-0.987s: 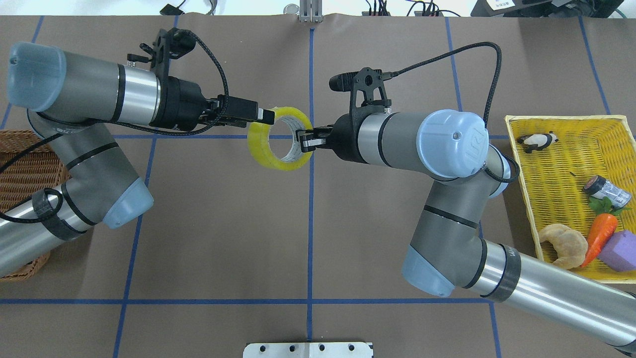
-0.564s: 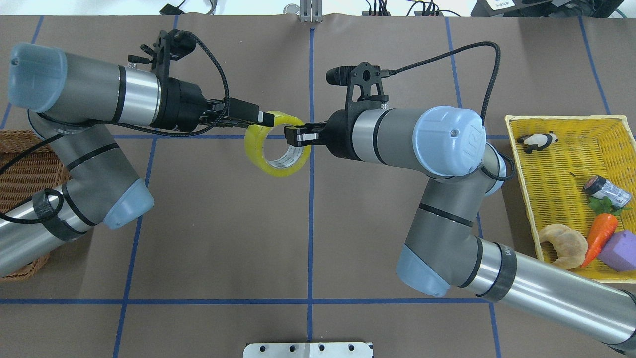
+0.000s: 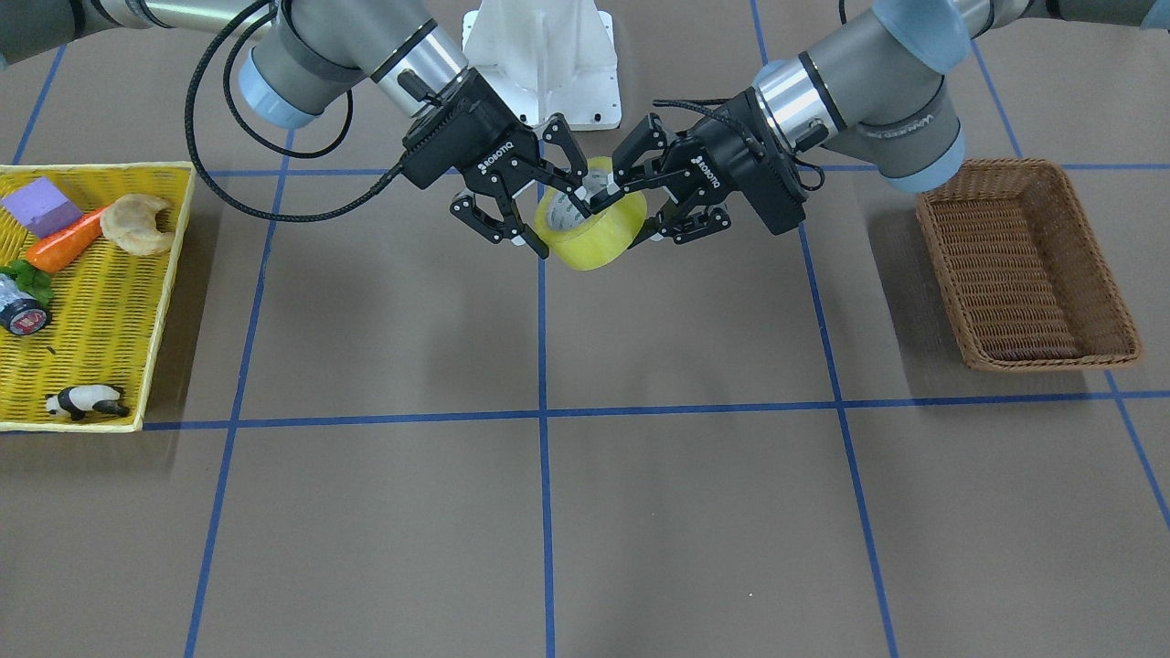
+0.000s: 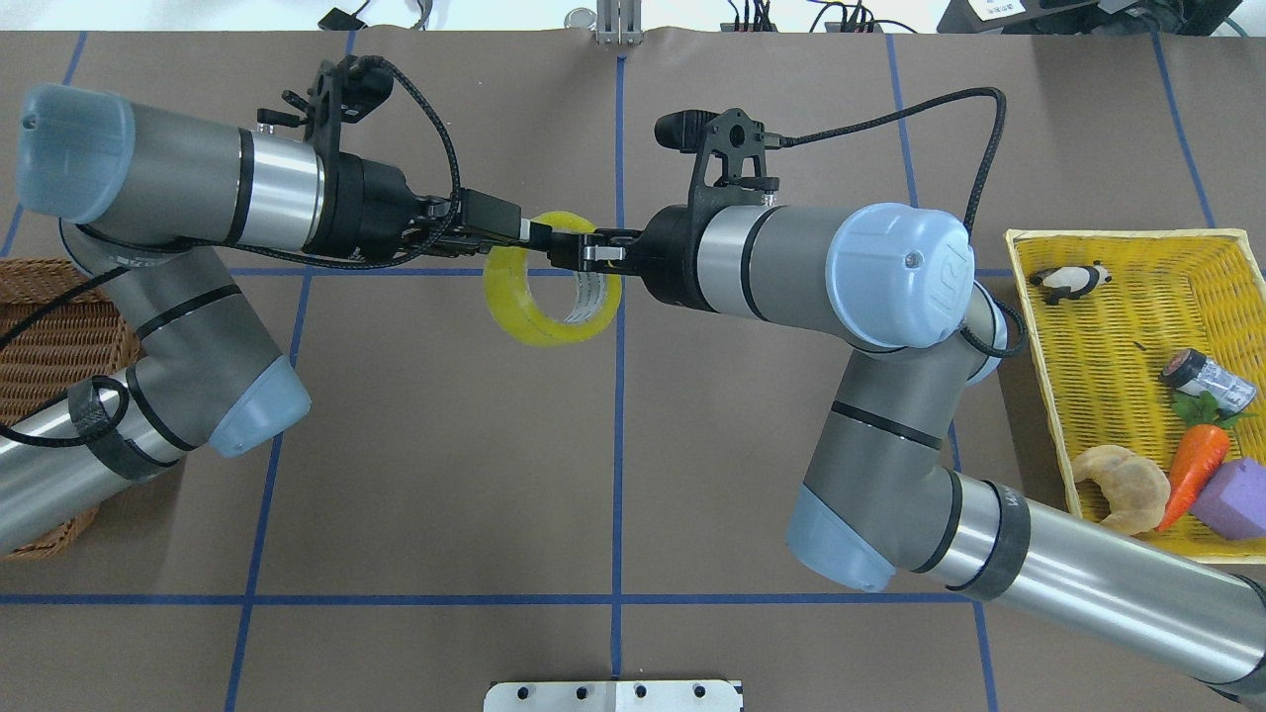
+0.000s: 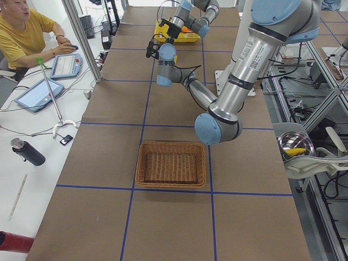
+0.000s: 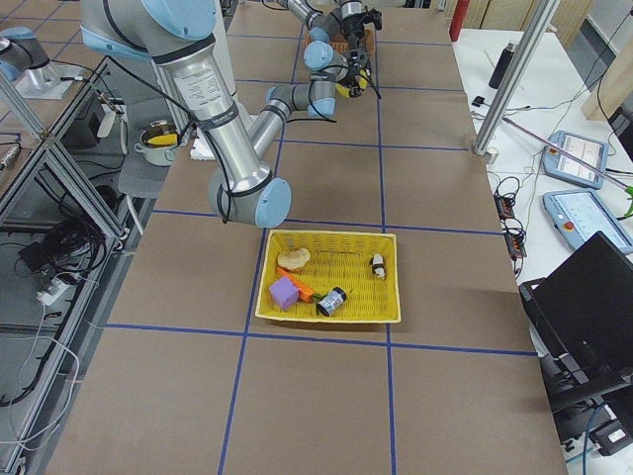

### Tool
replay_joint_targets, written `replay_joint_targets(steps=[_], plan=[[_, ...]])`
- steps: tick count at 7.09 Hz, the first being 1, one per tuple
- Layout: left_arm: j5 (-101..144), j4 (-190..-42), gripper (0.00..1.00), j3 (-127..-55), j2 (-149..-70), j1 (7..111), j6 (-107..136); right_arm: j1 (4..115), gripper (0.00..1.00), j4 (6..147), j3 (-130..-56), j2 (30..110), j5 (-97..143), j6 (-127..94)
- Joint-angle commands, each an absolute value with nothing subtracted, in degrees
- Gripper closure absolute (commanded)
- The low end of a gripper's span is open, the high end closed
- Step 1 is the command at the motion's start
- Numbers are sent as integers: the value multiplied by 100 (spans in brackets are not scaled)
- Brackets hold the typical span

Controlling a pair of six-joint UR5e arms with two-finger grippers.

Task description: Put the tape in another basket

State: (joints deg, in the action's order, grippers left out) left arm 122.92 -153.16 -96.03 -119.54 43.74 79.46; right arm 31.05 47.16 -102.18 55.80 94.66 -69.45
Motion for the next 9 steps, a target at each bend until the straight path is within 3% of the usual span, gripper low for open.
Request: replay_joint_targets(steps=[1, 8, 9], plan=[[12287, -15319, 100, -9606, -11936, 4386, 7963, 3111, 0, 4518, -10327, 5888, 9492, -6882], [12305, -15328, 100, -9615, -11822, 4648, 7884, 3207, 0, 4640, -10741, 6713, 9598, -6864], [12366, -15319, 100, -9633, -11699, 4876, 7849, 3504, 0, 5406, -10705, 6750, 9615, -6847]])
